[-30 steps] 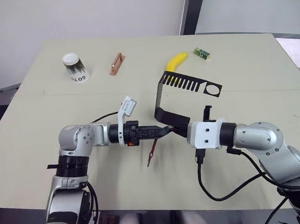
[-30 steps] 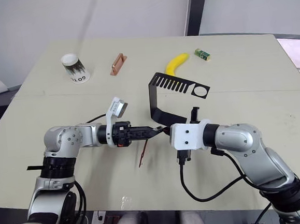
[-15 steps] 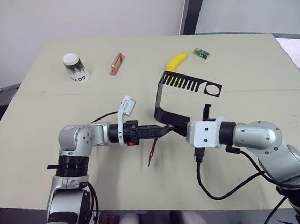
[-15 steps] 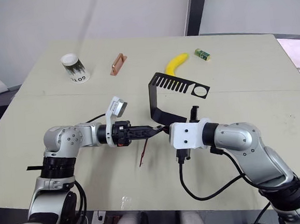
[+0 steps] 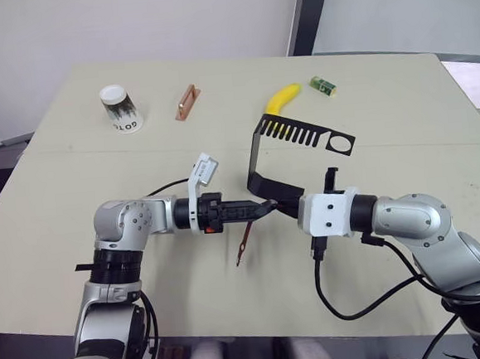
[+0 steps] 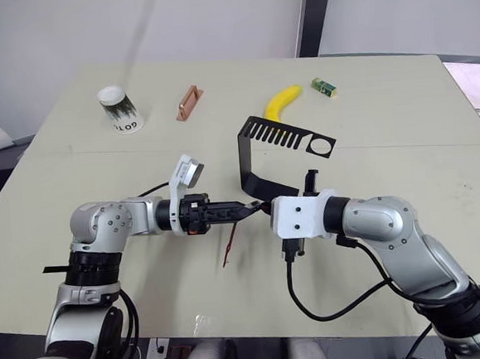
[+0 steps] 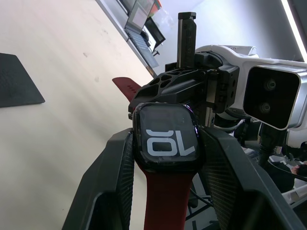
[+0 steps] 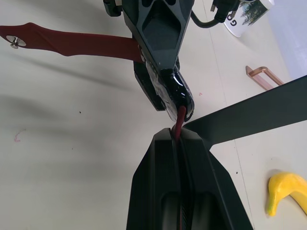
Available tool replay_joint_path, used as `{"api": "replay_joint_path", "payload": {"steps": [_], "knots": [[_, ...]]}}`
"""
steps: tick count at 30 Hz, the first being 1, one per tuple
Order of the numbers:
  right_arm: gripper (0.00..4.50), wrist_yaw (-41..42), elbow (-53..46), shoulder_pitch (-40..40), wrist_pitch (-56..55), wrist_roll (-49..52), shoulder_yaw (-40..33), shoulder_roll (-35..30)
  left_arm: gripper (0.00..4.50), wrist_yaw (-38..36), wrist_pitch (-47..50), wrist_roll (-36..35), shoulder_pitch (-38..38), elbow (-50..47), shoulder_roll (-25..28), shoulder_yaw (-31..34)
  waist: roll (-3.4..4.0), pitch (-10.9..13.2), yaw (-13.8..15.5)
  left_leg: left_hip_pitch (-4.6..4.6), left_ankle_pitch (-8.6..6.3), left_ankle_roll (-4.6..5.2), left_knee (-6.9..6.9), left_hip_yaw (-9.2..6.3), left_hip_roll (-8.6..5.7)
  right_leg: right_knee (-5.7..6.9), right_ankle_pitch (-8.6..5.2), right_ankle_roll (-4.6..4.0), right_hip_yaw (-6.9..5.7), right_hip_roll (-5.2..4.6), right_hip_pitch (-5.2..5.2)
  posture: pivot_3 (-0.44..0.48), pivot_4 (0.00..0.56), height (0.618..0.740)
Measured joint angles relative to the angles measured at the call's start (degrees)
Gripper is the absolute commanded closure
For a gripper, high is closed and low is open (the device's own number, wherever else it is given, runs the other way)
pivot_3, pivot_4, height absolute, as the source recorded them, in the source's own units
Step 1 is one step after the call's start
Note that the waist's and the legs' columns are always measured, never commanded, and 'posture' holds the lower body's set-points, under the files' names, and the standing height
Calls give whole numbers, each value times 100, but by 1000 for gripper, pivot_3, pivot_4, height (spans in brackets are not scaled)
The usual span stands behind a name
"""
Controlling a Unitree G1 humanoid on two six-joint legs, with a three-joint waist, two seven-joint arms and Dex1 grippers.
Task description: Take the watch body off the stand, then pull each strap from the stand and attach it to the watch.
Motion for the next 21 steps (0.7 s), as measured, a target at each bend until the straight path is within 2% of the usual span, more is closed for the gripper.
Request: {"api": "replay_joint_path", "payload": {"steps": [4,5,8,11,14,17,21], "knots": [[4500,5,0,0,2,14,-16,-6,2907,-1,-23,0,0,-2,2,-3,0,0,0,0,0,0,0,0,0,0,0,0,0,0,0,0,150,740],[4201,22,-3,0,14,44,-45,-24,2907,-6,-55,0,0,-14,6,-8,0,0,0,0,0,0,0,0,0,0,0,0,0,0,0,0,150,740],[3206,232,-212,2,391,632,-339,-54,2907,-93,-207,1,-57,-50,44,-196,0,0,7,-1,0,0,0,0,0,0,0,0,-1,-1,1,0,150,740],[1581,652,-849,28,1059,1977,-1099,-252,2907,-317,-701,176,-142,-191,408,-529,0,0,7,-1,0,0,-3,-3,0,-5,0,0,-3,0,3,0,150,740],[78,926,-955,241,1912,3466,-2120,-594,2907,-771,-1334,363,-135,-500,1003,-761,0,0,-8,0,-1,-1,-5,-4,2,-9,0,0,-2,0,6,0,150,740],[30,928,-898,254,2589,4577,-2758,-827,2907,-1127,-1928,530,-100,-817,1319,-897,1,1,-5,1,-1,1,-7,-3,1,-30,0,0,0,-2,7,0,150,740],[30,705,-726,287,3286,5871,-3460,-1144,2907,-1630,-3203,1018,228,-1302,1844,-1092,1,1,-12,1,-2,3,-13,-3,2,-40,0,0,0,-1,8,0,150,740]]}}
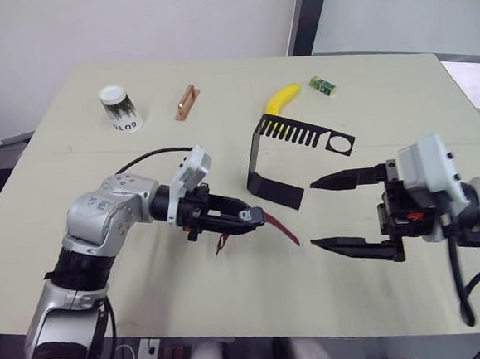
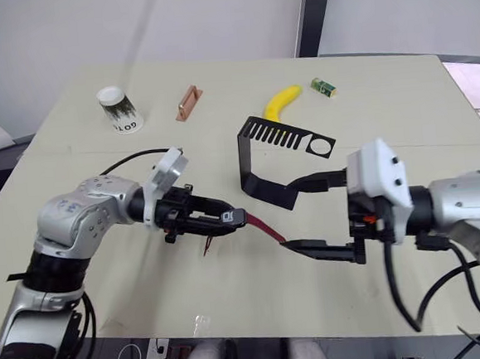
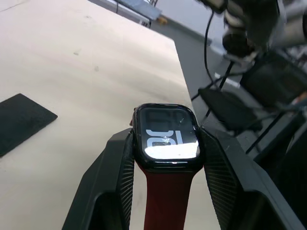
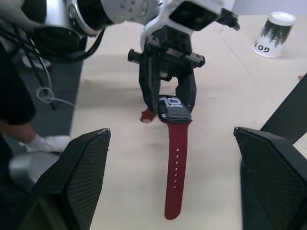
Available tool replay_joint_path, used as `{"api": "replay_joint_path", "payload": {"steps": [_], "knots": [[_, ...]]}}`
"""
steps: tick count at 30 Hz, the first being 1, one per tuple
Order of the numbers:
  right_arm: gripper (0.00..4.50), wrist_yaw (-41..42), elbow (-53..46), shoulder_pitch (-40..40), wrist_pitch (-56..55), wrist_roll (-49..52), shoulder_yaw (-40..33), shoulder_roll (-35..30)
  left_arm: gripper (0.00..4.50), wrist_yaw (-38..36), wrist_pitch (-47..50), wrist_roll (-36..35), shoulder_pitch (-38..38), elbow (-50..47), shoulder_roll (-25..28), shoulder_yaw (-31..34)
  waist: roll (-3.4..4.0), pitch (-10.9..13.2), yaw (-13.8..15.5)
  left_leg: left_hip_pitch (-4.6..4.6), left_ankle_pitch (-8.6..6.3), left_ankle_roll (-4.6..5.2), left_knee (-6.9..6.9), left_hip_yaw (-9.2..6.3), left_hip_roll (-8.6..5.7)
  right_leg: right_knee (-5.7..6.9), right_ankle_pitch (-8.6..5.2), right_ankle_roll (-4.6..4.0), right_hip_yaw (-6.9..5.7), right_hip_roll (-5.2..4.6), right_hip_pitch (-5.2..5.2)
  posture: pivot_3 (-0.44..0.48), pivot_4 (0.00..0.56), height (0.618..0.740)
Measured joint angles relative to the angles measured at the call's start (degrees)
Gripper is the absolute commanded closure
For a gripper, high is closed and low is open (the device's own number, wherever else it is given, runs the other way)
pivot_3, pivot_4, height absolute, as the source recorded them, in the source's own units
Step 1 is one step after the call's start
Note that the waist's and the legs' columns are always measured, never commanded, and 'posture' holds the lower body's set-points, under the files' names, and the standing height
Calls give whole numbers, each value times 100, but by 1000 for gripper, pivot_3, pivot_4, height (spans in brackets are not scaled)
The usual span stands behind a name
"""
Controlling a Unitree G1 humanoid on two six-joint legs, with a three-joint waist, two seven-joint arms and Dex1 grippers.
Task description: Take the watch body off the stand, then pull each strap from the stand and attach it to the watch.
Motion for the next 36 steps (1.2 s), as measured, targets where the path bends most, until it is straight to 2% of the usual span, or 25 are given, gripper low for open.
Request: {"api": "replay_joint_path", "payload": {"steps": [6,16,22,26,31,36], "knots": [[30,-175,-10,617,165,458,-238,-184,2907,-150,-2076,901,494,-115,178,-54,0,0,32,-5,-7,13,2,1,-1,-11,0,0,0,-1,3,0,150,740],[30,-319,-448,1238,-245,245,-103,-184,2907,-18,-4012,1625,1052,-264,279,-12,0,0,24,-3,-18,31,2,3,1,-7,0,0,1,2,3,0,150,740],[30,-359,-515,1372,-508,73,58,-183,2907,48,-3990,1639,1189,-277,393,24,0,0,14,-2,-17,31,1,3,2,-6,0,0,0,3,2,0,150,740],[30,-393,-517,1507,-693,-101,192,-172,2907,133,-3306,1428,1237,-431,443,27,0,0,22,-3,-18,32,2,2,2,-3,0,0,0,1,2,0,150,740],[30,-469,-519,1597,-825,-236,229,-171,2907,190,-3066,1392,1308,-543,443,11,0,0,25,-2,-17,30,2,2,2,-4,0,0,0,2,2,0,150,740],[30,-563,-572,1754,-830,-261,230,-173,2907,346,-2402,1415,1336,-551,437,-208,0,0,21,-2,-17,31,2,2,1,-3,0,0,1,3,2,0,150,740]]}}
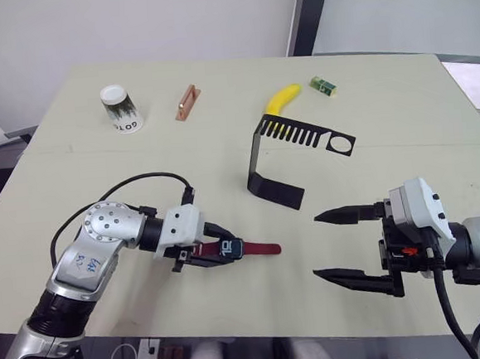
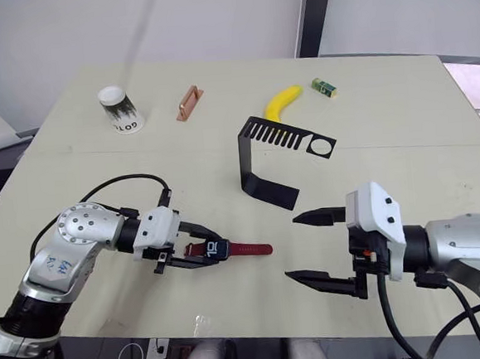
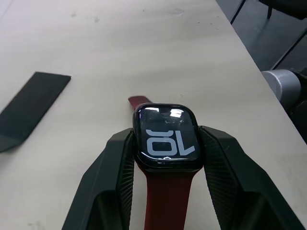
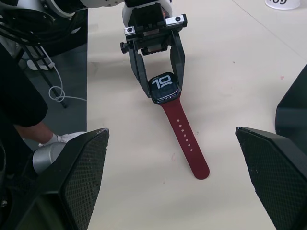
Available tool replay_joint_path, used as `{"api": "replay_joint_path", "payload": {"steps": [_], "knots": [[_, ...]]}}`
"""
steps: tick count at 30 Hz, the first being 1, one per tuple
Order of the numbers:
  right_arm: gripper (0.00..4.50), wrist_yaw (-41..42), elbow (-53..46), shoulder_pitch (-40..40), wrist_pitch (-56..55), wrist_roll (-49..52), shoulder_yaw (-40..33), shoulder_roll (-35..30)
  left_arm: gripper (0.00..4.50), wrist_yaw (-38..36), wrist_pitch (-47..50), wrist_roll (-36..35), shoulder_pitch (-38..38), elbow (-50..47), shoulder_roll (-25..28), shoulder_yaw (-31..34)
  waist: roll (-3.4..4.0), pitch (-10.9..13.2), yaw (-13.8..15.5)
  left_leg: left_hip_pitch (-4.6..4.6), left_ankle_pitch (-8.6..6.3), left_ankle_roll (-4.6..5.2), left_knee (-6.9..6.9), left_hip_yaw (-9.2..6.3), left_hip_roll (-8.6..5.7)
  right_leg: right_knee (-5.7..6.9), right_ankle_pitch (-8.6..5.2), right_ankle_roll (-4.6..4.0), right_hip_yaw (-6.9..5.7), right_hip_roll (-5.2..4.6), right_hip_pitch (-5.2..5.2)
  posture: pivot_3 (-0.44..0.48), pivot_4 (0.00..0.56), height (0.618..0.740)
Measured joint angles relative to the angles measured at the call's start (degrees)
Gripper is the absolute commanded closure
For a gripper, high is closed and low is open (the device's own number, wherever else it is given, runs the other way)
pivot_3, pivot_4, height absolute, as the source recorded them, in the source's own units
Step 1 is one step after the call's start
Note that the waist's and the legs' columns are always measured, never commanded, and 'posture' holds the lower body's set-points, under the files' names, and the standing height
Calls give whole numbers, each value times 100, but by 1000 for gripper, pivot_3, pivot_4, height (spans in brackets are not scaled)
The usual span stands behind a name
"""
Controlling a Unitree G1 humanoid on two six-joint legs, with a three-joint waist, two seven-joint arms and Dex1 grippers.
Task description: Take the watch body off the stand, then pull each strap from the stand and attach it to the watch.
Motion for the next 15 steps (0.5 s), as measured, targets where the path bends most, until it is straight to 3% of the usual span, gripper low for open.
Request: {"api": "replay_joint_path", "payload": {"steps": [12,13,15], "knots": [[30,-100,-72,237,-121,-261,40,-8,2907,366,296,878,-61,305,-348,-896,0,0,-3,1,0,0,2,1,0,1,0,0,1,2,0,0,150,740],[0,-100,-64,239,-126,-306,74,-8,1902,379,309,906,-61,306,-356,-903,0,0,-3,1,0,0,2,1,0,2,0,0,1,2,0,0,150,740],[0,-99,-51,238,-174,-404,155,-7,1167,417,400,921,-58,303,-364,-893,0,0,5,0,0,-1,2,0,0,3,0,0,1,1,0,0,150,740]]}}
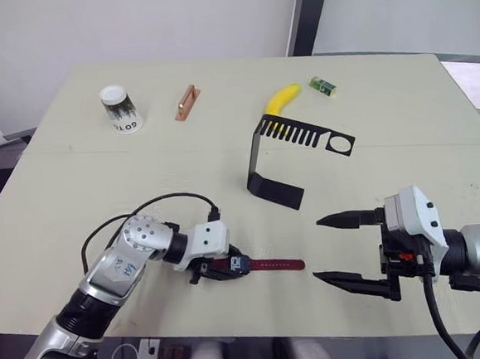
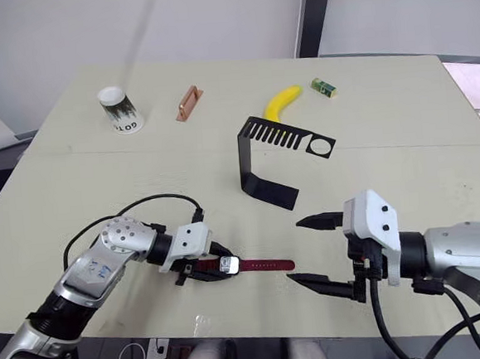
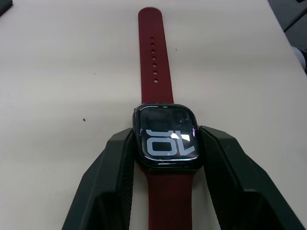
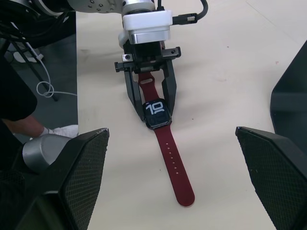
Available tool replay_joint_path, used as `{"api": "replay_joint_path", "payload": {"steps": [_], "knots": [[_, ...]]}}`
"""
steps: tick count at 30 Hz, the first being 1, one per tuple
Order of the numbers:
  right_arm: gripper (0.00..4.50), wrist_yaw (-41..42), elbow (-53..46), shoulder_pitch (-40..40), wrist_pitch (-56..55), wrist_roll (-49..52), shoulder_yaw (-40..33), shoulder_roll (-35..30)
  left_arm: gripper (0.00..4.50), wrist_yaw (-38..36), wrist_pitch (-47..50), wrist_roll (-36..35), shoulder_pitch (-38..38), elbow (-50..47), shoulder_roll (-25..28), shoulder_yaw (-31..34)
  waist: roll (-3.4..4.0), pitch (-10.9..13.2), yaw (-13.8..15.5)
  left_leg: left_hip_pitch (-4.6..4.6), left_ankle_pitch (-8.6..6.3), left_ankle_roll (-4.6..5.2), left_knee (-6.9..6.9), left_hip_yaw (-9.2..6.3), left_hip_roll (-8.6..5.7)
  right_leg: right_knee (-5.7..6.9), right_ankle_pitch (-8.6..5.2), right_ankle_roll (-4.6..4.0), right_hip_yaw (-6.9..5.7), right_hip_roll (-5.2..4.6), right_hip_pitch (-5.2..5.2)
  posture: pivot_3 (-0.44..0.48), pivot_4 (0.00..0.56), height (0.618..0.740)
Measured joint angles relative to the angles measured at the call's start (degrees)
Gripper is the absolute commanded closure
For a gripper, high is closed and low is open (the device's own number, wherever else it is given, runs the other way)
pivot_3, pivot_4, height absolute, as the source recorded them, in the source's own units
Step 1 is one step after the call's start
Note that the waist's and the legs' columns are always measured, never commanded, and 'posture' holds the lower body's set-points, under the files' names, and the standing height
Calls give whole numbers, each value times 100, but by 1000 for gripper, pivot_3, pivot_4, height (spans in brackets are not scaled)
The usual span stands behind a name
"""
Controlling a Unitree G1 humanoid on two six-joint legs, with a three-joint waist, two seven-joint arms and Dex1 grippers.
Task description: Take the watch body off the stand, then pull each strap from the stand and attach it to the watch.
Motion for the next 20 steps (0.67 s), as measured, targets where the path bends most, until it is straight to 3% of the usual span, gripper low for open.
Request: {"api": "replay_joint_path", "payload": {"steps": [2,3,4,10,15,20], "knots": [[0,3,27,0,-75,-98,25,0,667,-27,145,-131,58,-50,48,106,0,0,-2,0,0,0,0,0,0,0,0,0,0,-1,0,0,150,740],[0,12,47,22,-102,-152,25,-1,141,-66,267,-293,144,-141,138,267,0,0,-12,-1,0,0,-1,0,3,3,0,0,0,1,-1,0,150,740],[0,52,89,75,-147,-204,21,-12,44,-142,457,-543,257,-281,325,530,-1,0,-26,-1,0,0,-3,0,5,5,0,-1,-1,2,-3,0,150,740],[0,751,610,420,-200,-201,-493,-371,44,-896,1403,-2148,1092,-916,1814,2785,2,2,-59,11,-2,3,-9,-1,3,-12,-4,-6,-4,-5,12,0,150,740],[0,1496,1324,529,-210,-164,-1203,-729,44,-1295,1684,-2388,2001,-656,2610,4301,4,4,-75,21,-10,18,-25,-2,3,-34,-4,-8,-6,-6,23,0,150,740],[0,1983,1979,558,-466,-445,-1493,-820,44,-1366,1589,-2361,2532,-404,2720,5284,6,4,-86,22,-10,18,-44,-2,1,-47,-4,-8,-5,-10,23,0,150,740]]}}
